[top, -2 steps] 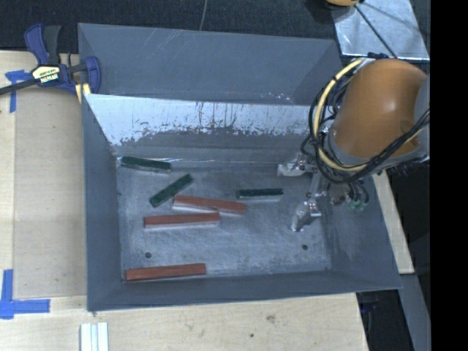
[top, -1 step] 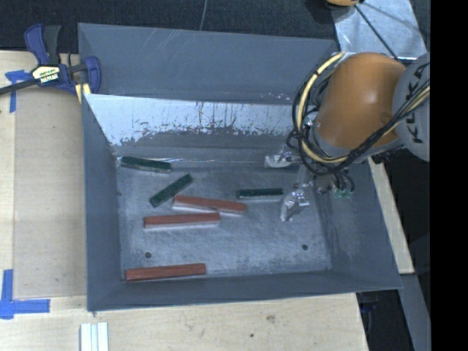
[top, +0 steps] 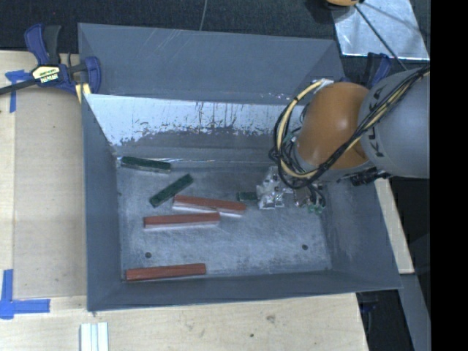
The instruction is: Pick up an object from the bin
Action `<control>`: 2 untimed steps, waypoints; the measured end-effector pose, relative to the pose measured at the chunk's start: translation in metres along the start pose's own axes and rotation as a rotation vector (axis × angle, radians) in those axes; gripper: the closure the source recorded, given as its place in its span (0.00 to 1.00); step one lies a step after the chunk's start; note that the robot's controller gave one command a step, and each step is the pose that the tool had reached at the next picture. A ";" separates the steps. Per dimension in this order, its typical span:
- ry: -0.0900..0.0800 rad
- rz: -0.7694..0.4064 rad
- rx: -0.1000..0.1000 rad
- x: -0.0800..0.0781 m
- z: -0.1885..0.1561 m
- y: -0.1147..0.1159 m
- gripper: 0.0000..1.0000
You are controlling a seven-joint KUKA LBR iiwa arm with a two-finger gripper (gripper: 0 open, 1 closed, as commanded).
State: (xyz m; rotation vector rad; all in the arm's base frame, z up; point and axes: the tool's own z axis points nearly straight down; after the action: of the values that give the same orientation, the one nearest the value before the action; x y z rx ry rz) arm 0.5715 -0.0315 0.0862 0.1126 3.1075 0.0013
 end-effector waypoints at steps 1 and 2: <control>0.021 -0.001 0.001 0.007 0.008 0.000 0.00; 0.011 -0.001 0.002 0.004 0.006 -0.001 1.00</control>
Offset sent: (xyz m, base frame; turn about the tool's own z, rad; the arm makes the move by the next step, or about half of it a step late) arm 0.0000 0.0000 0.0000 0.0000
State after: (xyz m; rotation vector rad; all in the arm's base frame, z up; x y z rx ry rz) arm 0.5676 -0.0319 0.0800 0.1117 3.1187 -0.0010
